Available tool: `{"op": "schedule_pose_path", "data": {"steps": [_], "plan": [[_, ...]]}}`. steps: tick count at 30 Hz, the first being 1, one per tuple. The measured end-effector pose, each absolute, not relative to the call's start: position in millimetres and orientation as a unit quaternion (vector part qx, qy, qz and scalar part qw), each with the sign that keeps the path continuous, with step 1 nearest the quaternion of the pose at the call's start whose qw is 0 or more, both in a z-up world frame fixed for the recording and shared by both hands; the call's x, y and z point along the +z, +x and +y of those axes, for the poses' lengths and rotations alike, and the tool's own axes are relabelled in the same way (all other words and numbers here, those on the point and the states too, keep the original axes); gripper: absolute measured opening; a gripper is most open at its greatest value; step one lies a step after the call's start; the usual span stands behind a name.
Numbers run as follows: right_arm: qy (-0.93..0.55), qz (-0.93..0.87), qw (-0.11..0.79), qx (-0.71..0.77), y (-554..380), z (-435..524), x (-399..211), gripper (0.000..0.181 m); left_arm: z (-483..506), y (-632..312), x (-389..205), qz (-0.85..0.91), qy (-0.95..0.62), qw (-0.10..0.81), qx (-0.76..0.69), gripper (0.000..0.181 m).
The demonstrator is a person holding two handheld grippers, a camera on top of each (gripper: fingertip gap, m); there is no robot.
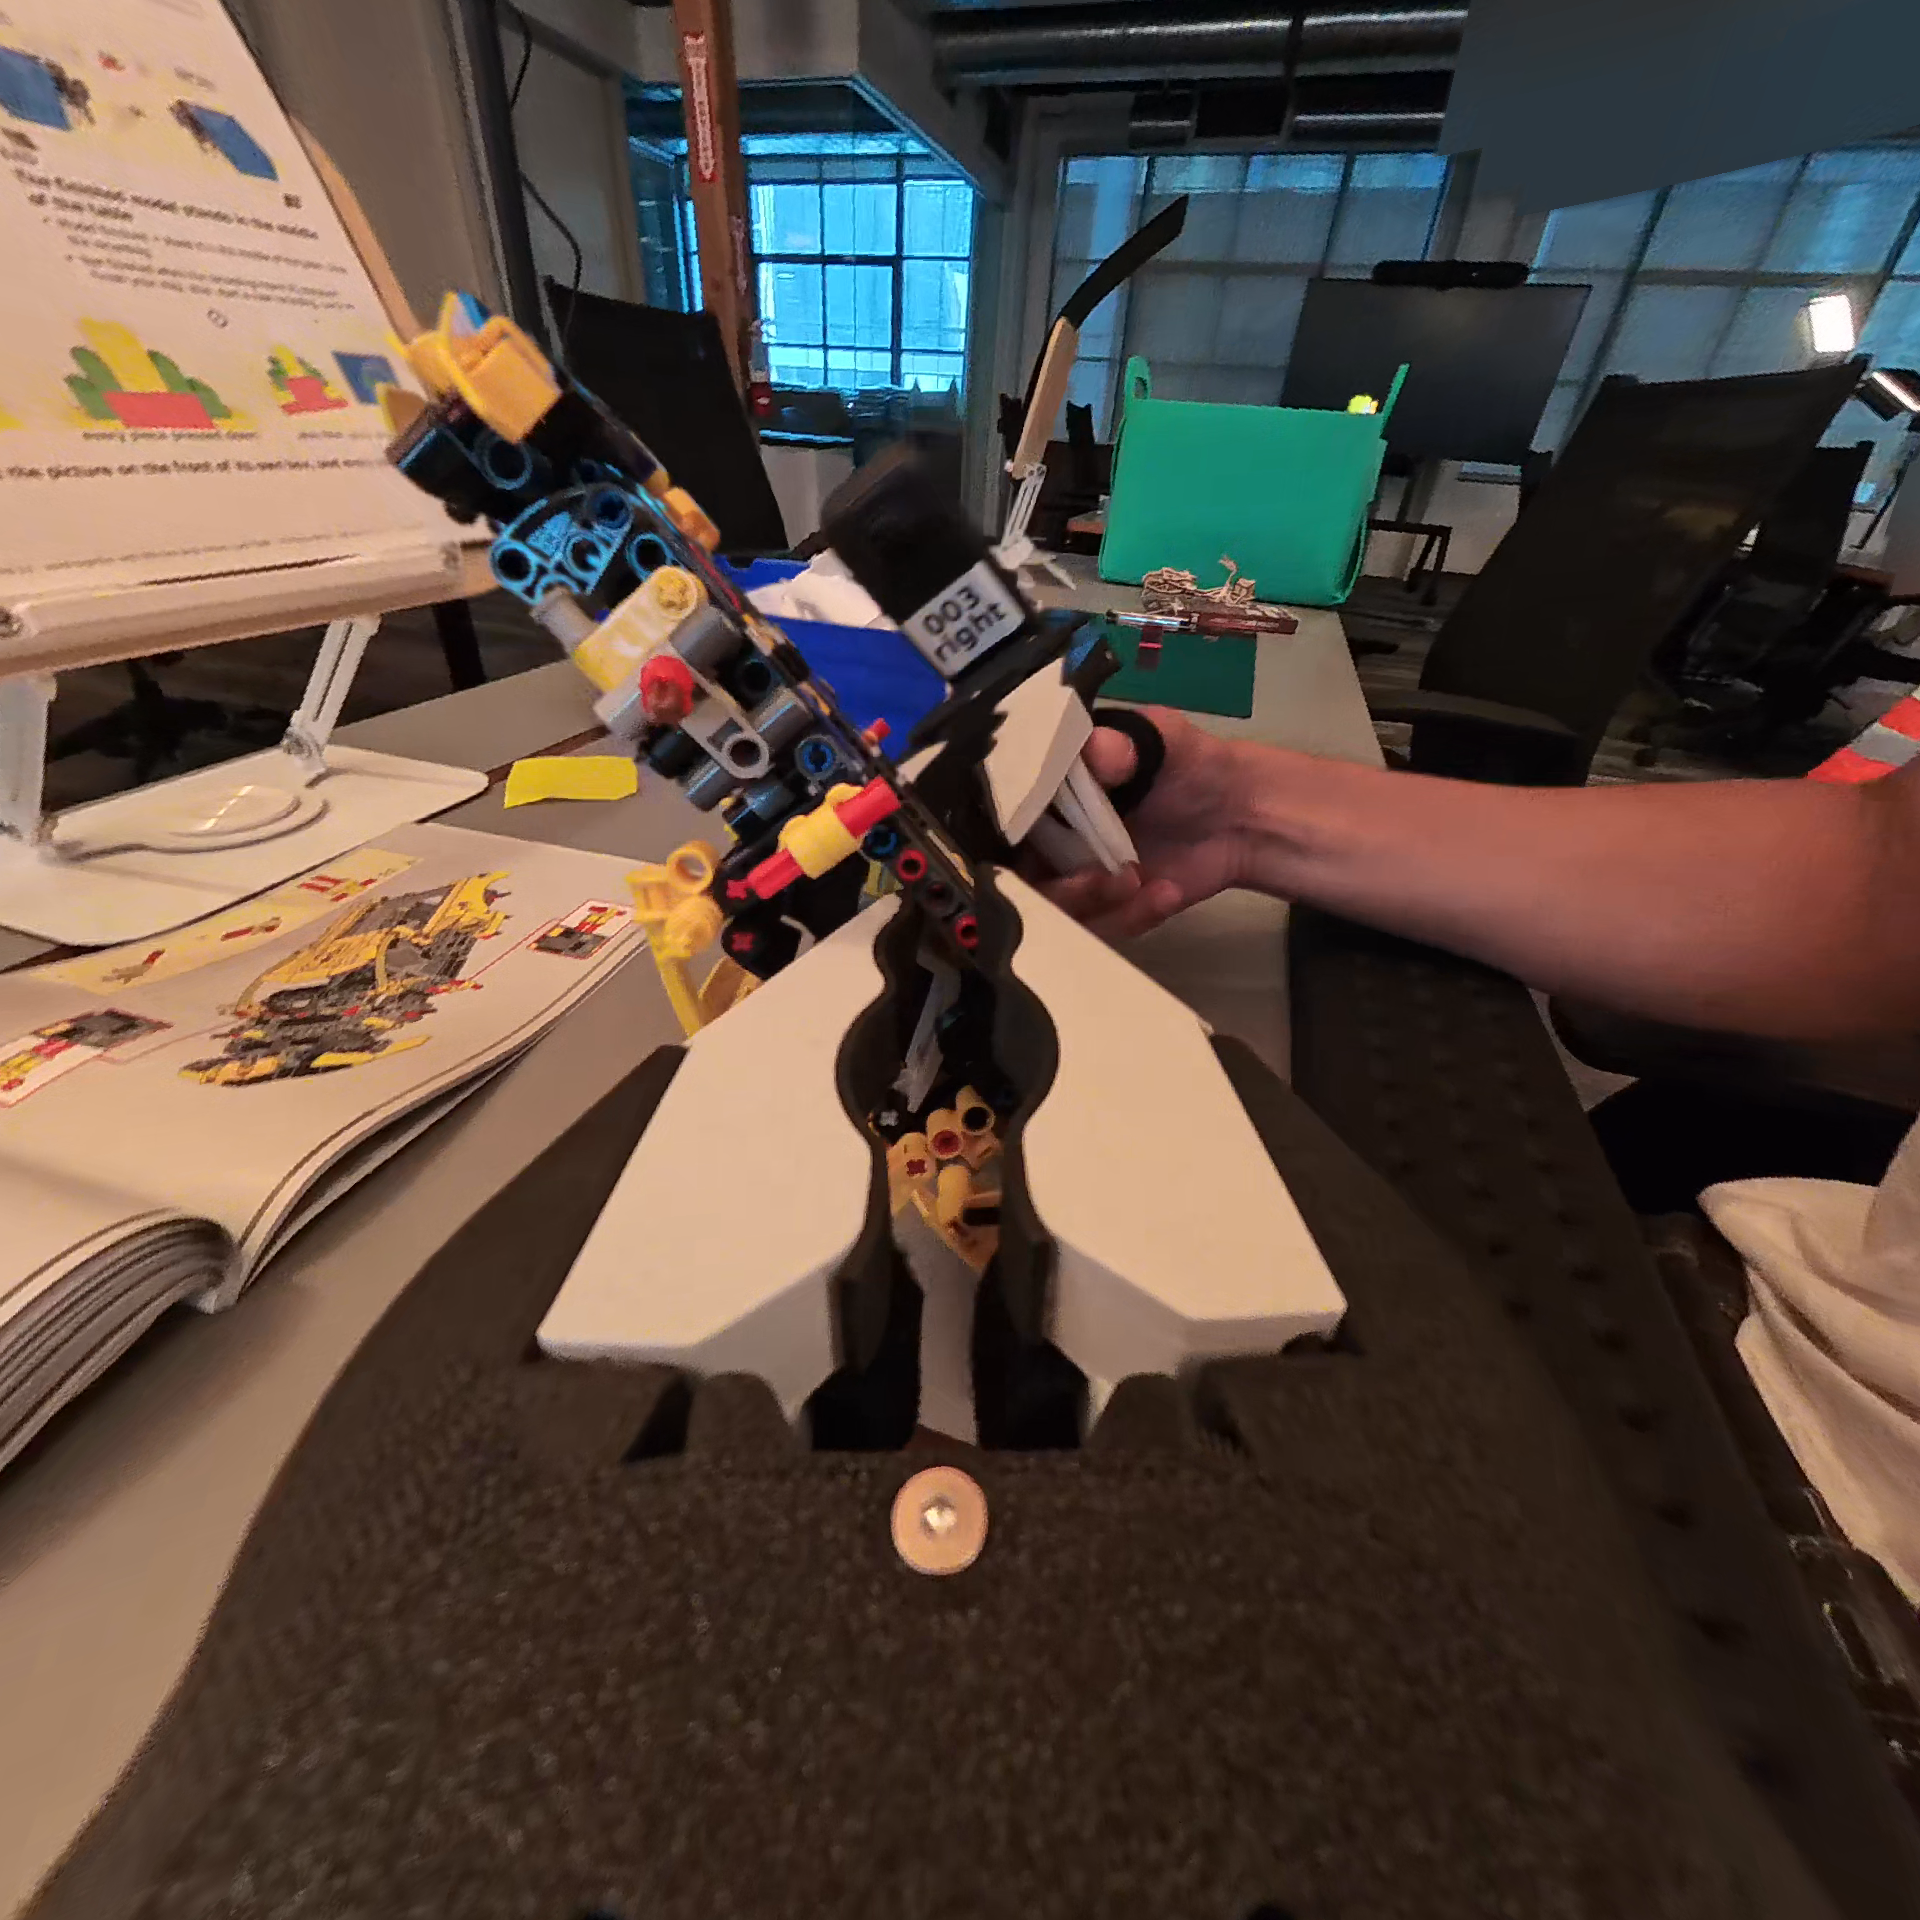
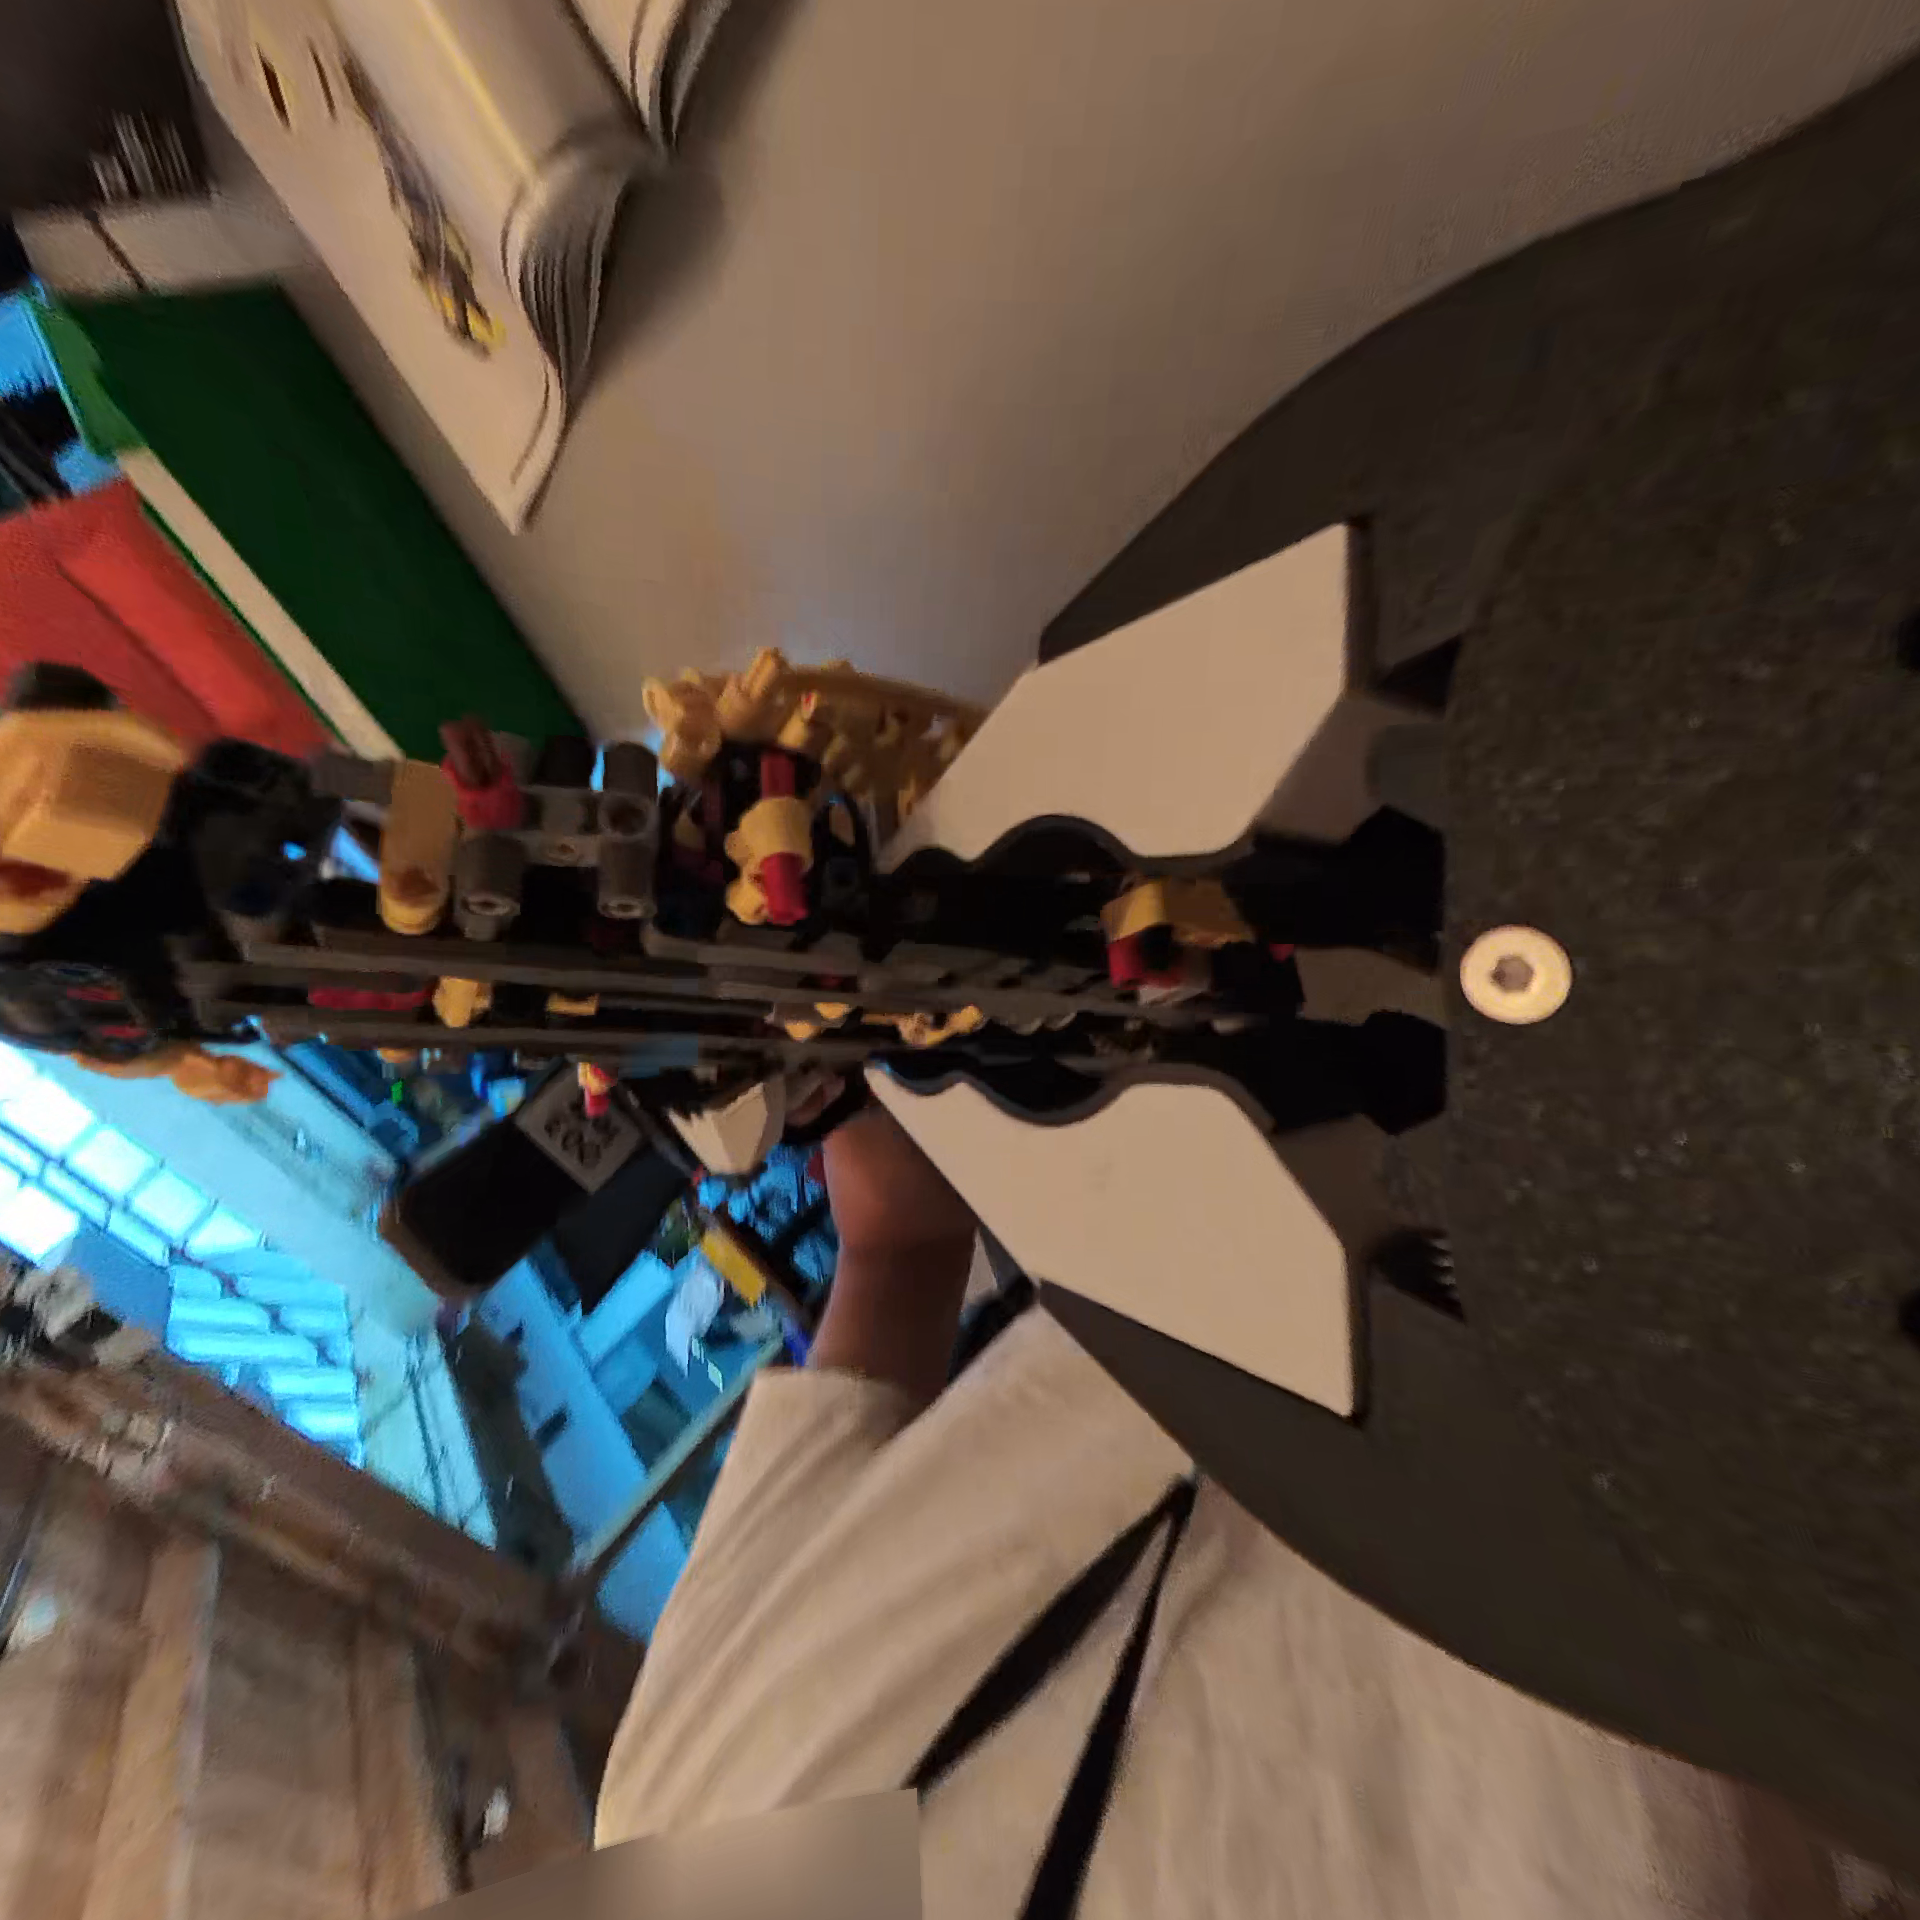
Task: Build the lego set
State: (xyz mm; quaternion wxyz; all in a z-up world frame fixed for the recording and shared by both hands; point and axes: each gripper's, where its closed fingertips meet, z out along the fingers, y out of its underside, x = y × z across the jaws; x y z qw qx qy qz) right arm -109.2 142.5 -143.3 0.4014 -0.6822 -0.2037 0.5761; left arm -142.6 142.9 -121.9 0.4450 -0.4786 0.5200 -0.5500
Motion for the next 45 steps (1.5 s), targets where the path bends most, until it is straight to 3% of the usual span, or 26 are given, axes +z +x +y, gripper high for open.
{"op": "schedule_pose_path", "data": {"steps": [4, 10, 17, 22, 24, 29, 32, 39, 45], "plan": [[-0.659, -0.199, 0.401, 0.604, -111.9, 143.4, -139.3, 0.016, 140.8, -143.3, -119.0, 0.528, -0.463, 0.455, -0.547, 0.010], [-0.640, -0.206, 0.447, 0.590, -109.6, 142.5, -128.4, 0.014, 140.0, -143.3, -118.0, 0.521, -0.466, 0.444, -0.560, 0.009], [-0.679, -0.171, 0.491, 0.519, -87.8, 156.5, -142.5, 0.014, 143.7, -168.5, -125.7, 0.483, -0.534, 0.446, -0.532, 0.023], [-0.699, -0.140, 0.534, 0.455, -65.1, 166.5, -143.9, 0.014, 80.5, -144.1, -188.1, 0.631, -0.546, 0.356, -0.420, 0.028], [-0.694, -0.138, 0.539, 0.456, -58.3, 164.3, -141.2, 0.014, 89.6, -135.3, -197.6, 0.635, -0.566, 0.360, -0.384, 0.027], [-0.699, -0.134, 0.556, 0.430, -50.3, 163.6, -141.3, 0.014, 83.4, -123.9, -203.0, 0.617, -0.594, 0.266, -0.443, 0.027], [-0.699, -0.134, 0.555, 0.431, -52.4, 162.8, -139.9, 0.014, 71.6, -119.1, -228.1, 0.681, -0.568, 0.281, -0.366, 0.027], [-0.693, -0.151, 0.561, 0.428, -57.2, 158.7, -137.1, 0.014, 163.7, -123.3, -137.8, 0.485, -0.633, 0.376, -0.472, 0.026], [-0.686, -0.169, 0.563, 0.430, -62.0, 154.6, -134.0, 0.014, 195.0, -124.3, -105.0, 0.451, -0.586, 0.358, -0.570, 0.027]]}}
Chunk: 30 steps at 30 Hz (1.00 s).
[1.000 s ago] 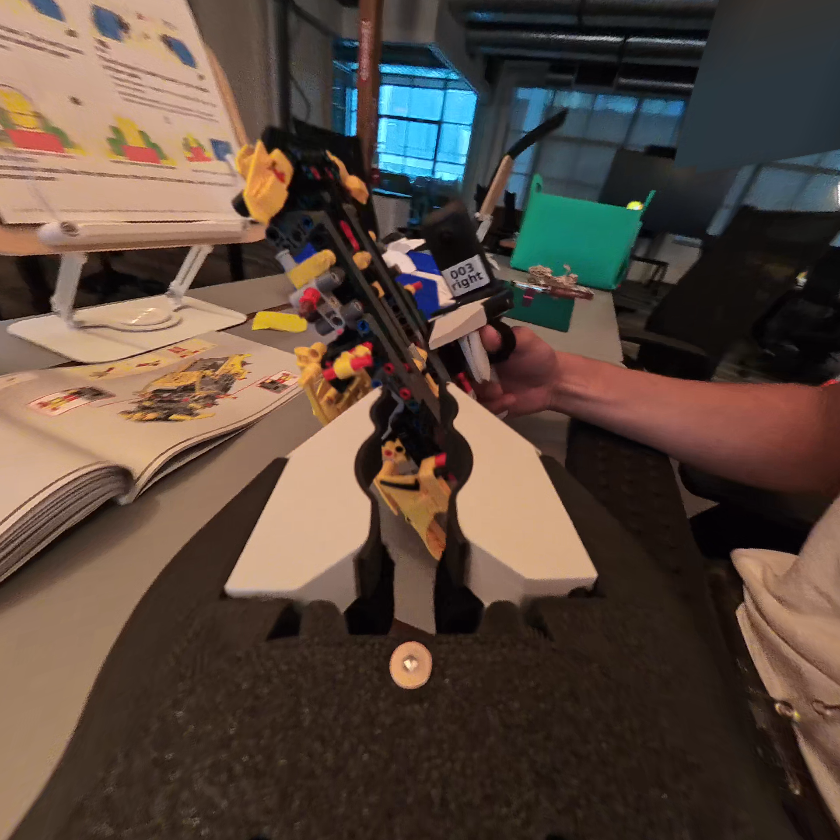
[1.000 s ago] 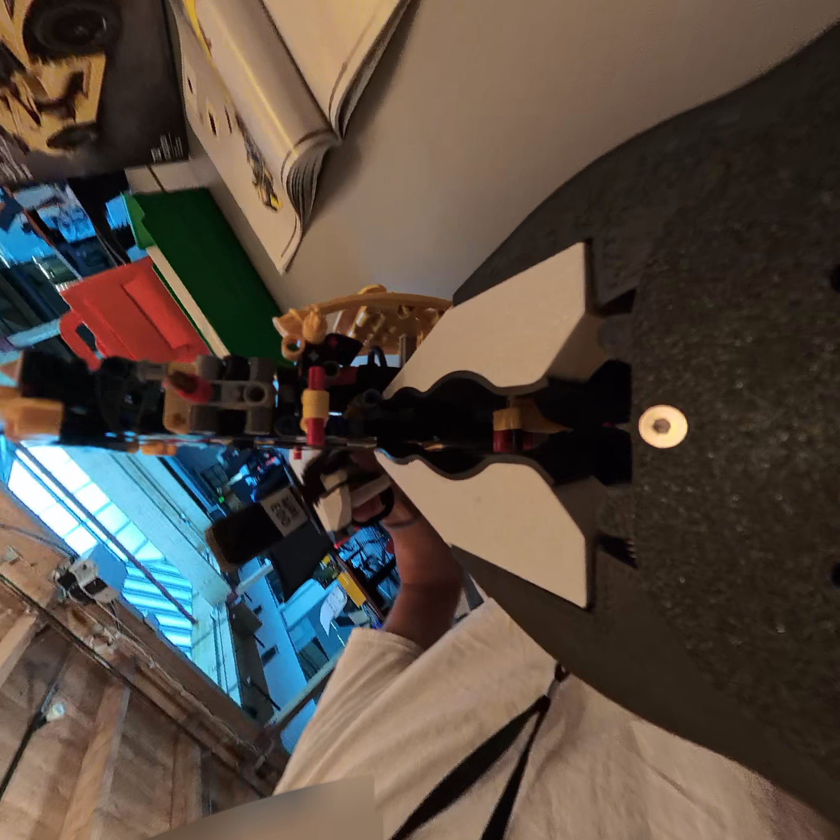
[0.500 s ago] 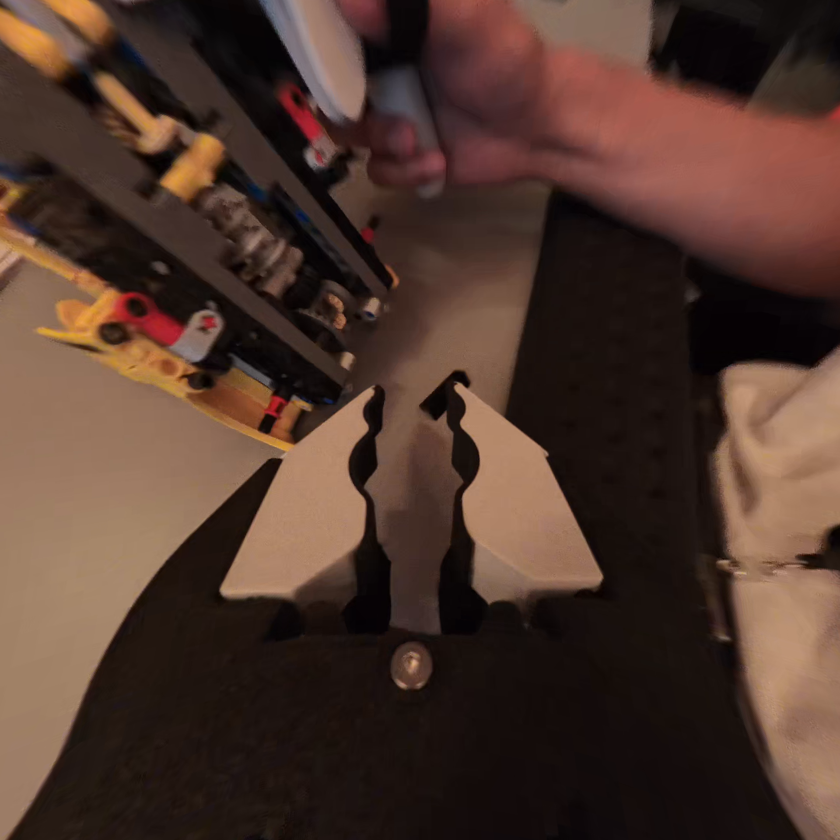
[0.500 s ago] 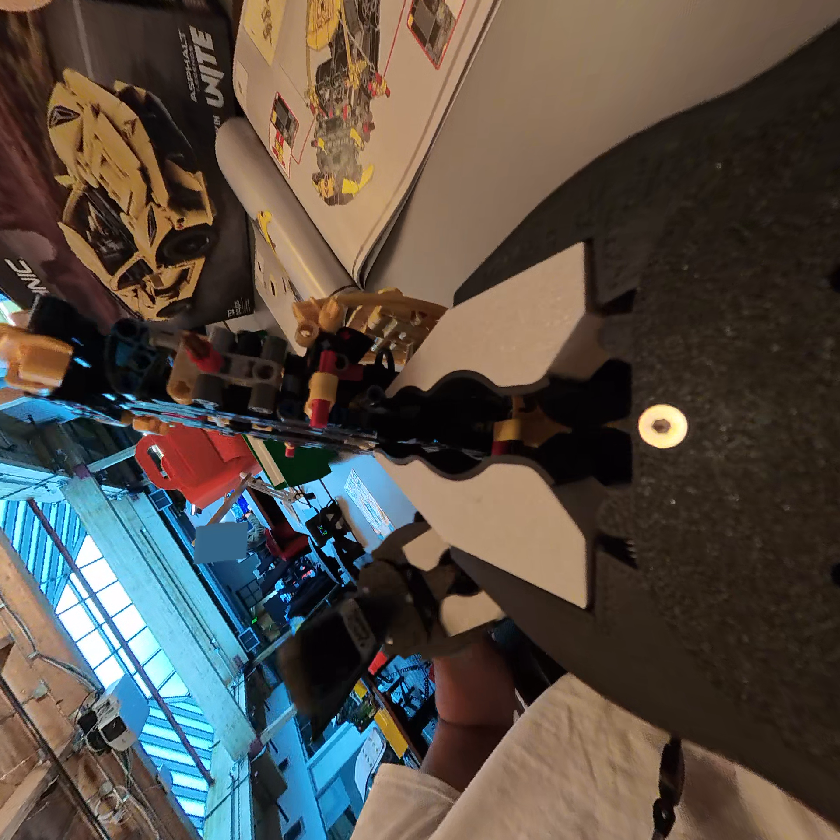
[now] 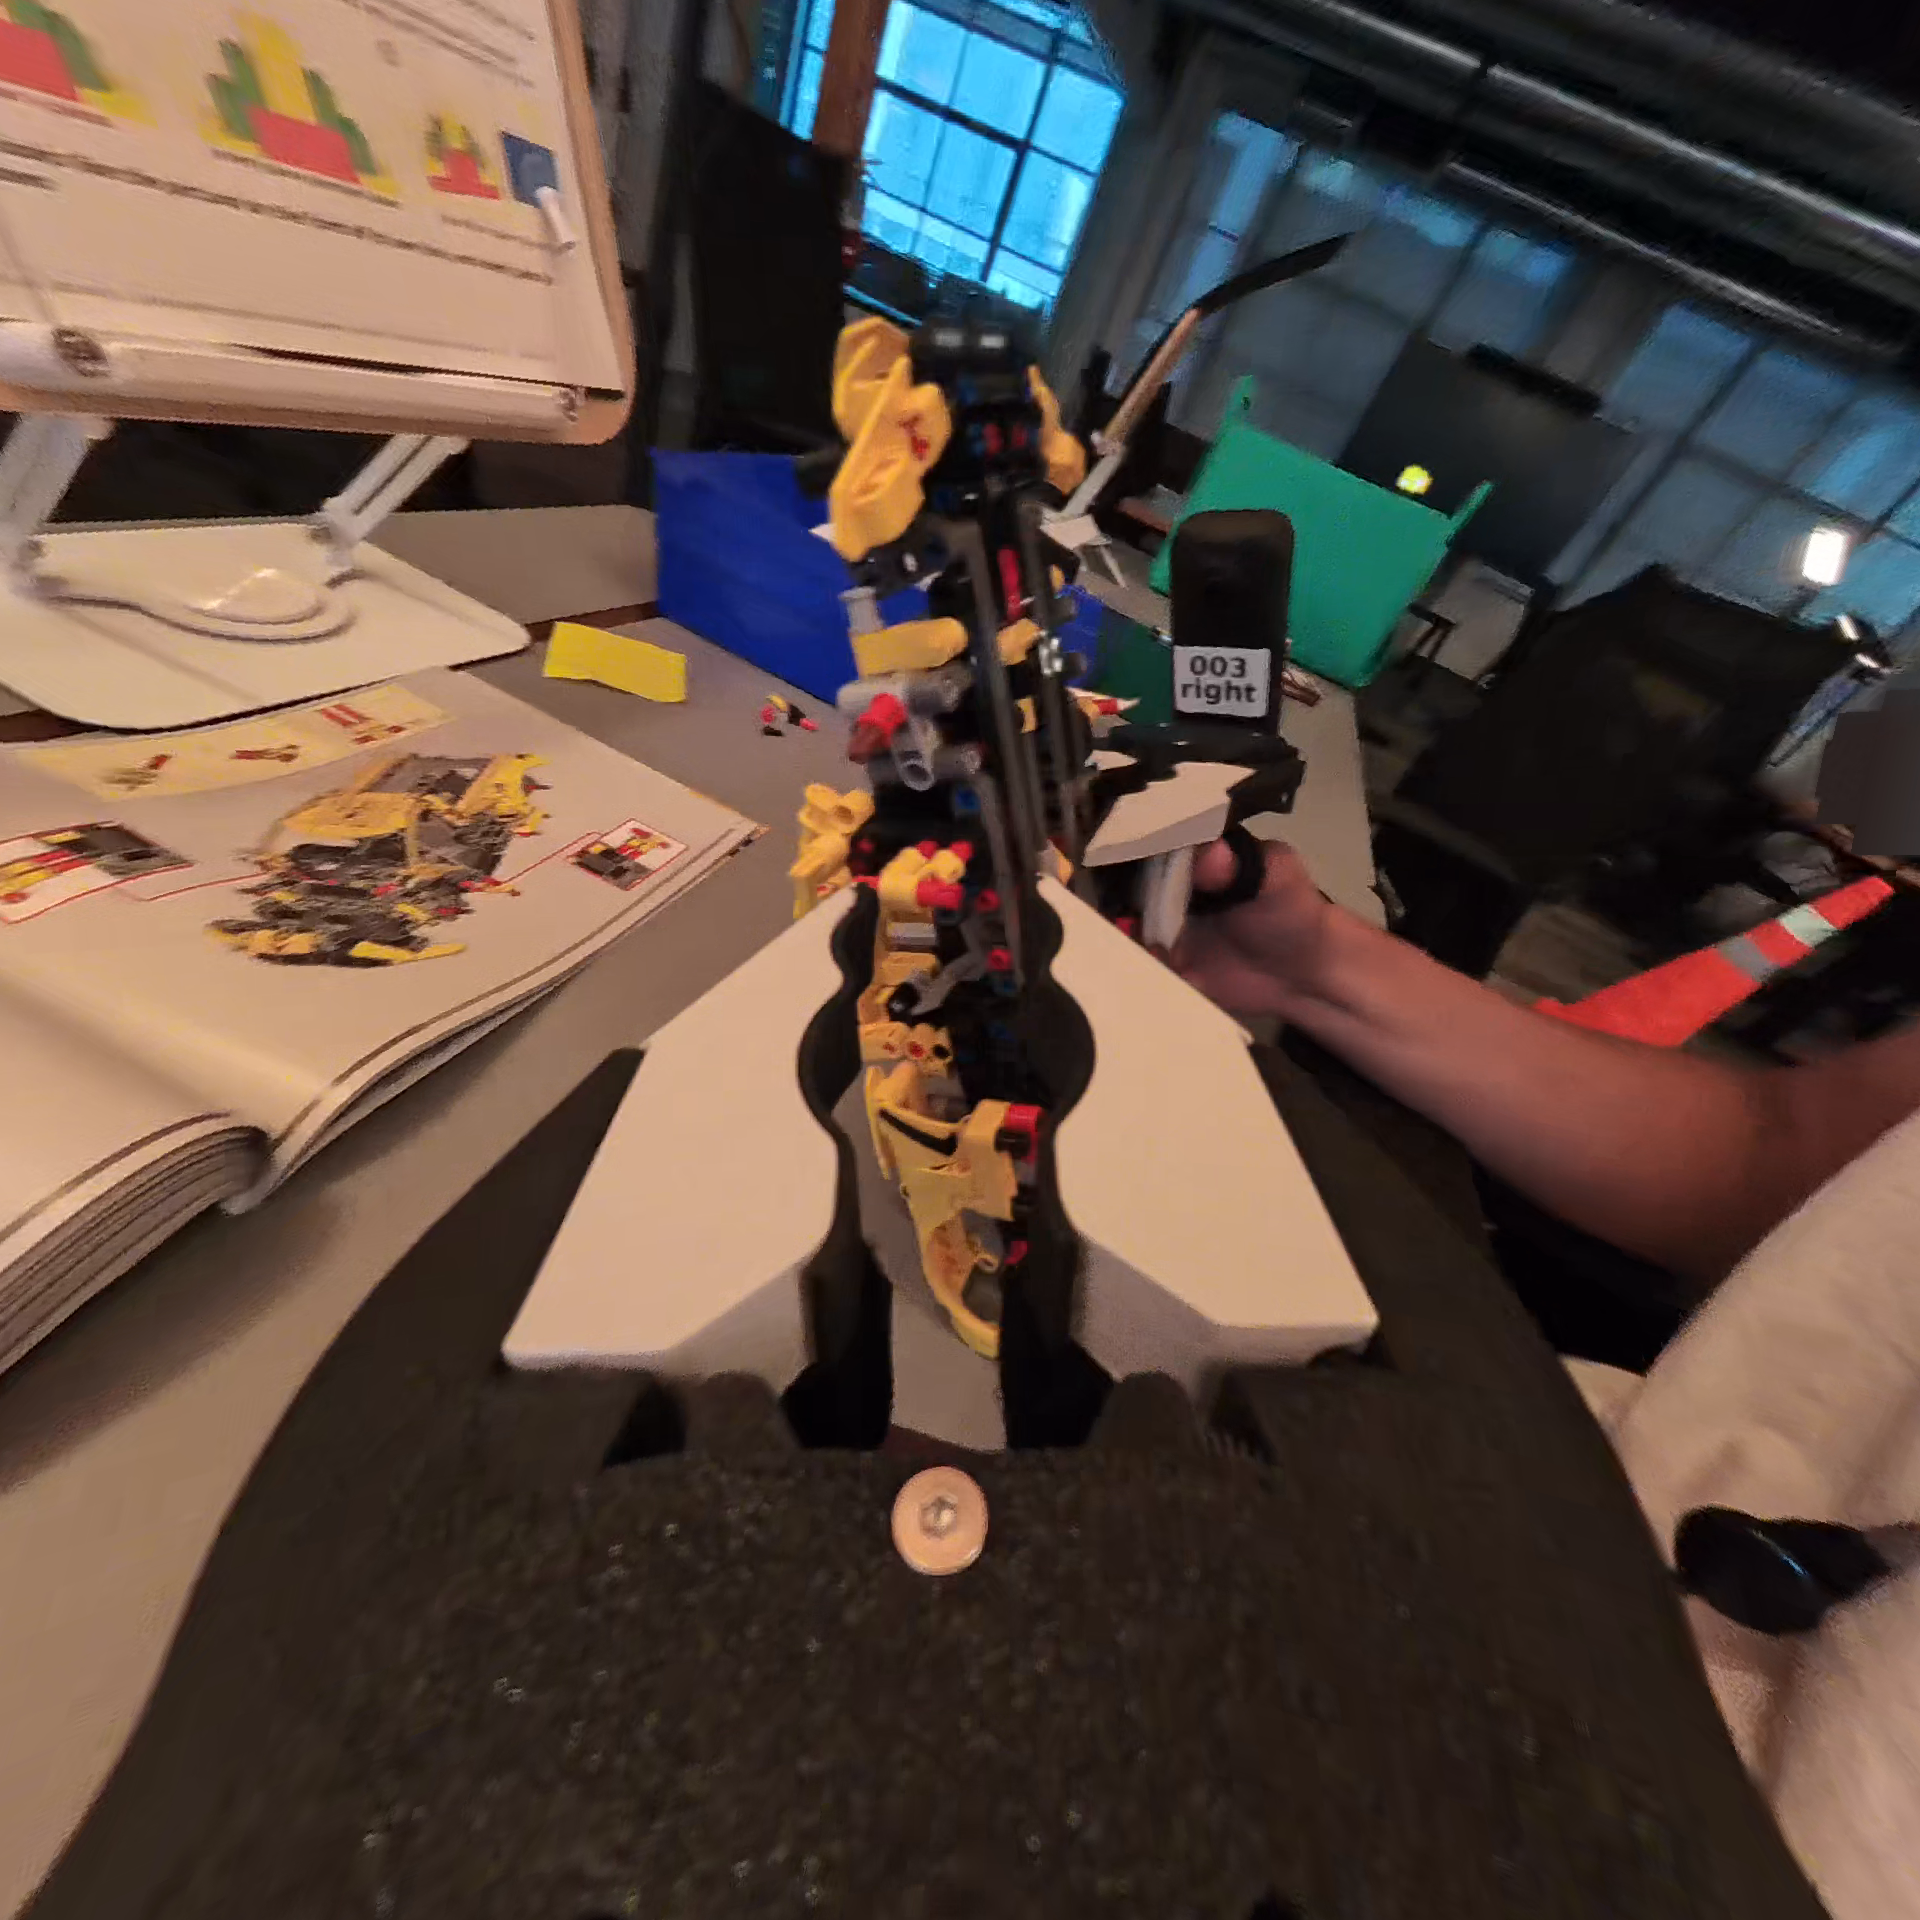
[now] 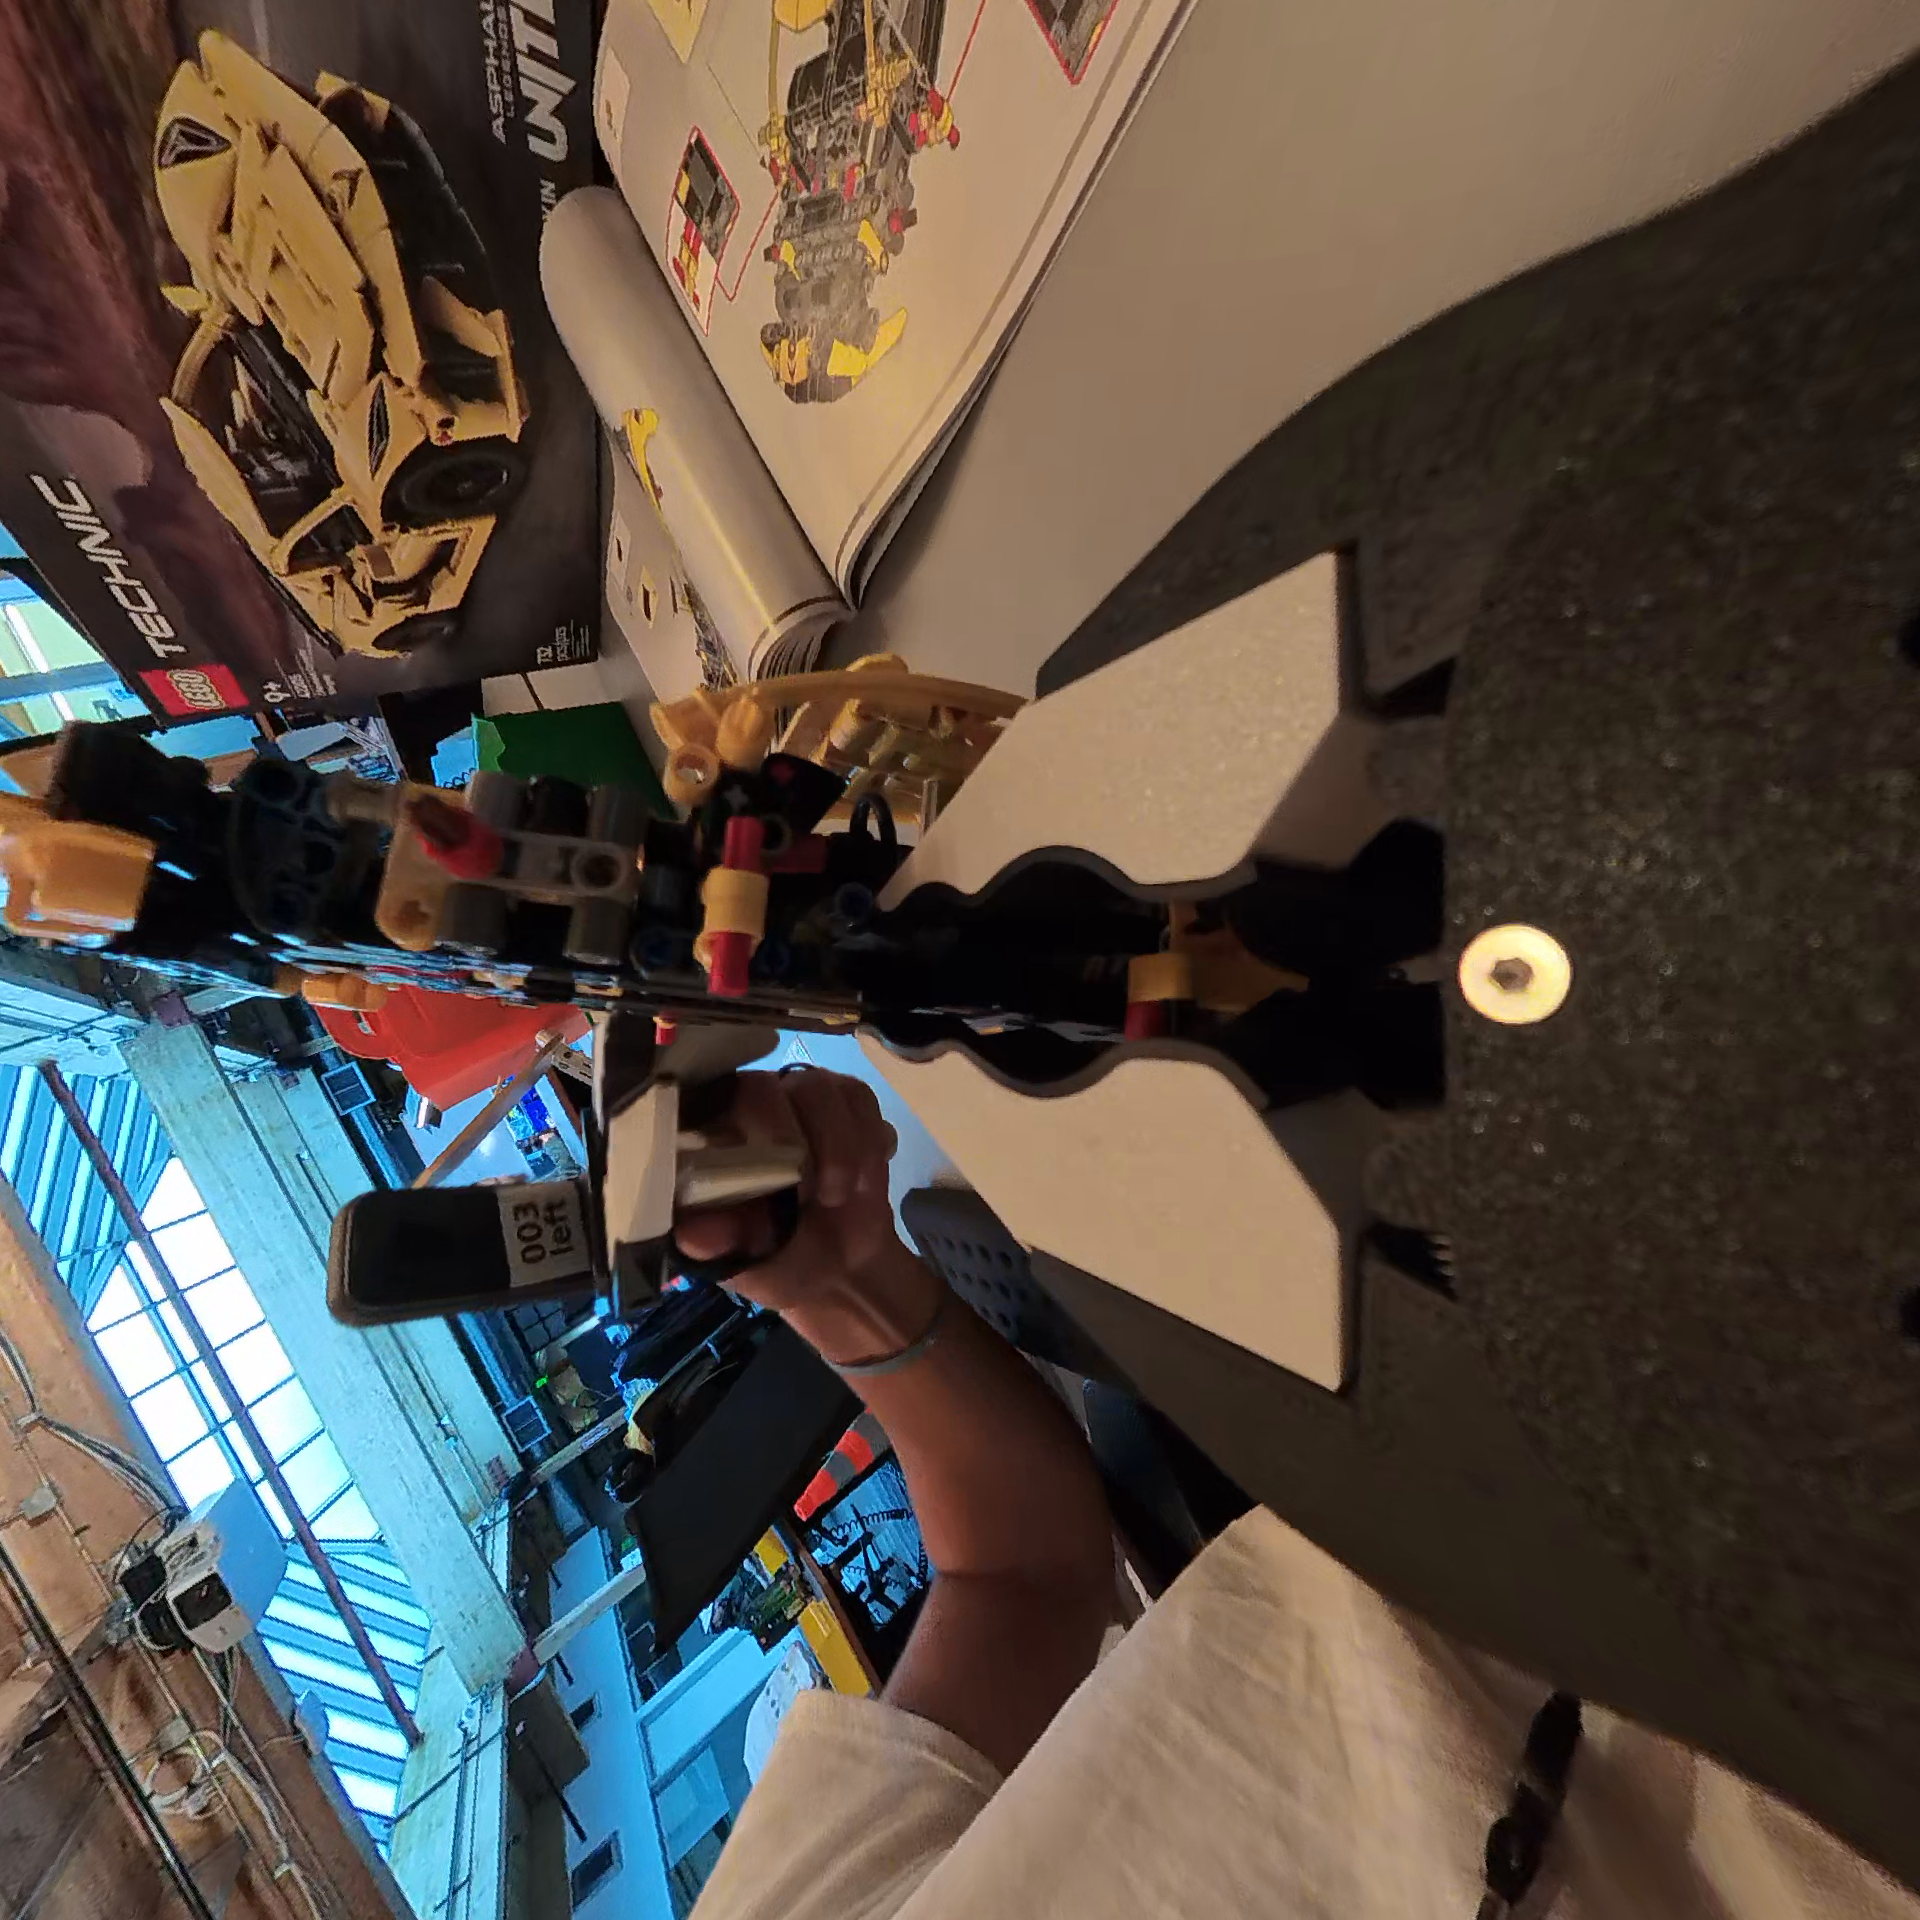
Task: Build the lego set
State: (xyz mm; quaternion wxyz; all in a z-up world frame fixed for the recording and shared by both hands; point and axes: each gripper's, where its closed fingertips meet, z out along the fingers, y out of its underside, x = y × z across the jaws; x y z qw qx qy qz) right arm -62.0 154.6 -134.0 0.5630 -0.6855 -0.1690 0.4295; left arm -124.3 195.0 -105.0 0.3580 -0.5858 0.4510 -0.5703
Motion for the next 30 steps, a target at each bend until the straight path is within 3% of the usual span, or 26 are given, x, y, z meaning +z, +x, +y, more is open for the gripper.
{"op": "schedule_pose_path", "data": {"steps": [8, 12, 30], "plan": [[-0.695, -0.174, 0.597, 0.361, -70.9, 158.0, -131.2, 0.014, 204.7, -112.2, -114.8, 0.357, -0.679, 0.473, -0.434, 0.052], [-0.698, -0.170, 0.603, 0.347, -72.7, 158.8, -129.7, 0.014, 204.5, -108.6, -107.7, 0.323, -0.689, 0.523, -0.383, 0.051], [-0.701, -0.177, 0.639, 0.261, -77.3, 157.2, -123.3, 0.014, 206.7, -109.9, -105.3, 0.213, -0.752, 0.528, -0.332, 0.067]]}}
